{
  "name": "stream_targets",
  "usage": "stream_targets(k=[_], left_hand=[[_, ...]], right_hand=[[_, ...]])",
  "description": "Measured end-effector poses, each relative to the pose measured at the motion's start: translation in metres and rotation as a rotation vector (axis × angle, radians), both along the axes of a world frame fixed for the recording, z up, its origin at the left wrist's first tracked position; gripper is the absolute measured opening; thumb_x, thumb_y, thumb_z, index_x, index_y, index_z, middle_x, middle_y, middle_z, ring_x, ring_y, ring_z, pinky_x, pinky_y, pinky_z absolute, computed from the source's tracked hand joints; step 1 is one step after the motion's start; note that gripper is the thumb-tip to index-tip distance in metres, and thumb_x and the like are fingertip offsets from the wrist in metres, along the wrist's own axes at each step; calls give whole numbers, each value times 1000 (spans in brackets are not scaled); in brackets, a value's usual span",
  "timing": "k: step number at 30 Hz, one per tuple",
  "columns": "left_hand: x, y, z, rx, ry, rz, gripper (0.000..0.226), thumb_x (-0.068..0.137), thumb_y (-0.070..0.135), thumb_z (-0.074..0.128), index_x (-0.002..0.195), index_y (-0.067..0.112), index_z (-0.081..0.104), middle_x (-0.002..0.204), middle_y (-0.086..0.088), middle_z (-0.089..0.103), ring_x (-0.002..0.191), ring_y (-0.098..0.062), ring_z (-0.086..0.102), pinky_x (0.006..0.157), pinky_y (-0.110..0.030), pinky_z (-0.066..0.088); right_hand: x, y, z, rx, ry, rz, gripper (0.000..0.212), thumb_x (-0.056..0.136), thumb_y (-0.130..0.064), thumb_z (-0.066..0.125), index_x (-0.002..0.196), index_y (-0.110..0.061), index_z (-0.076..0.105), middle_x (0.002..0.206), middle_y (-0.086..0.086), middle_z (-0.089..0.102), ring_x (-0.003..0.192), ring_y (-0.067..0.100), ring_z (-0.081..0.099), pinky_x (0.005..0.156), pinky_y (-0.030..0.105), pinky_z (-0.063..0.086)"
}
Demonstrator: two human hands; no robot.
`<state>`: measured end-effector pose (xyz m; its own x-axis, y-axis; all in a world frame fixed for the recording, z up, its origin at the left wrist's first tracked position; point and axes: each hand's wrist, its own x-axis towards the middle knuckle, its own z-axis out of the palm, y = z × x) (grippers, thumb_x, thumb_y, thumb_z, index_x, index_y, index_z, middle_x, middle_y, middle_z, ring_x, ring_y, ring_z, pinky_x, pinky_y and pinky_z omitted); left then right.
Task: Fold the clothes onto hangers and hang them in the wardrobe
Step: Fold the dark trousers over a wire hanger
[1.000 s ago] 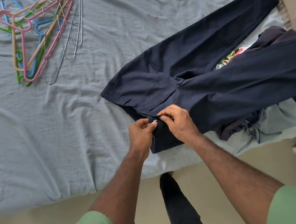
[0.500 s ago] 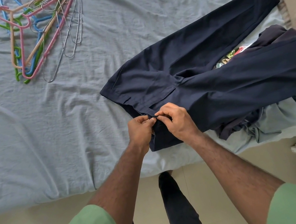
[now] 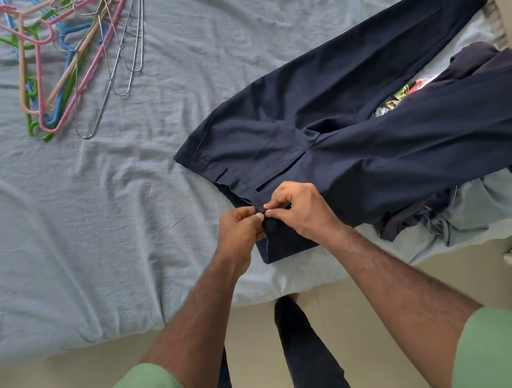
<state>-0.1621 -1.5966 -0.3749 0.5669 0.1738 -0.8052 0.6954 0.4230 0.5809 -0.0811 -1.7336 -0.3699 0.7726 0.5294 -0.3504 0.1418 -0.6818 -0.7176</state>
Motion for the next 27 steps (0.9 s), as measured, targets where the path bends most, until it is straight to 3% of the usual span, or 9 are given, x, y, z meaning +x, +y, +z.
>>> stream_targets(k=[3,5,9,11,14,18,22,25,27], left_hand=[[0,0,0,-76,62,101,20,102,16,57,97,0,68,86,-16,68,83,-29,67,87,-43,55],[0,1,-2,-106,77,93,33,102,30,59,105,-2,66,89,-18,68,82,-30,68,84,-43,56],[-6,0,-4,-60,111,64,26,103,20,56,107,-4,64,99,-23,70,87,-30,70,83,-46,60],[-6,-1,-5,-88,132,105,13,103,16,55,96,6,61,94,-16,67,84,-28,69,76,-42,60],[-3,-2,-10,-148,157,149,7,97,12,56,90,11,56,92,-14,56,86,-29,60,74,-42,53],[3,-3,-11,-185,173,208,9,89,7,57,94,8,64,91,-10,63,87,-23,62,75,-40,49],[13,2,-14,-261,168,224,10,94,17,59,86,12,63,75,-2,65,80,-21,61,80,-39,51],[28,7,-21,-223,170,287,19,101,26,60,105,8,63,90,-7,67,81,-21,63,78,-35,52],[39,10,-25,-109,161,300,9,101,18,61,97,9,59,97,-10,63,82,-22,63,68,-32,54]], right_hand=[[-5,-1,1,-22,-10,-26,10,81,-23,85,87,-17,78,86,-10,68,79,4,65,75,27,58],[-10,-3,-1,-50,-44,-8,14,81,-28,85,88,-19,77,88,-10,67,83,5,62,78,32,57],[-23,-7,-1,-160,-305,6,33,73,-45,86,90,-22,70,95,-9,63,94,13,55,86,41,48],[-32,-6,2,-278,-410,-56,43,72,-61,80,89,-26,63,96,-9,56,94,13,49,81,37,40],[-50,-1,4,-339,-402,-68,55,71,-75,68,89,-26,51,91,-8,50,87,13,43,73,33,34],[-64,3,-4,-331,-296,-48,49,74,-47,80,96,-23,45,92,-7,46,81,14,48,73,39,42],[-67,9,-5,-180,-238,-119,38,75,-7,70,85,-21,36,77,-4,44,63,17,41,67,38,43],[-71,7,-6,-157,-290,-128,42,70,1,67,78,-22,34,72,-4,40,59,18,33,64,33,35],[-74,3,-8,-177,-300,-113,42,71,1,68,78,-22,34,74,-4,39,59,17,32,64,31,34]])
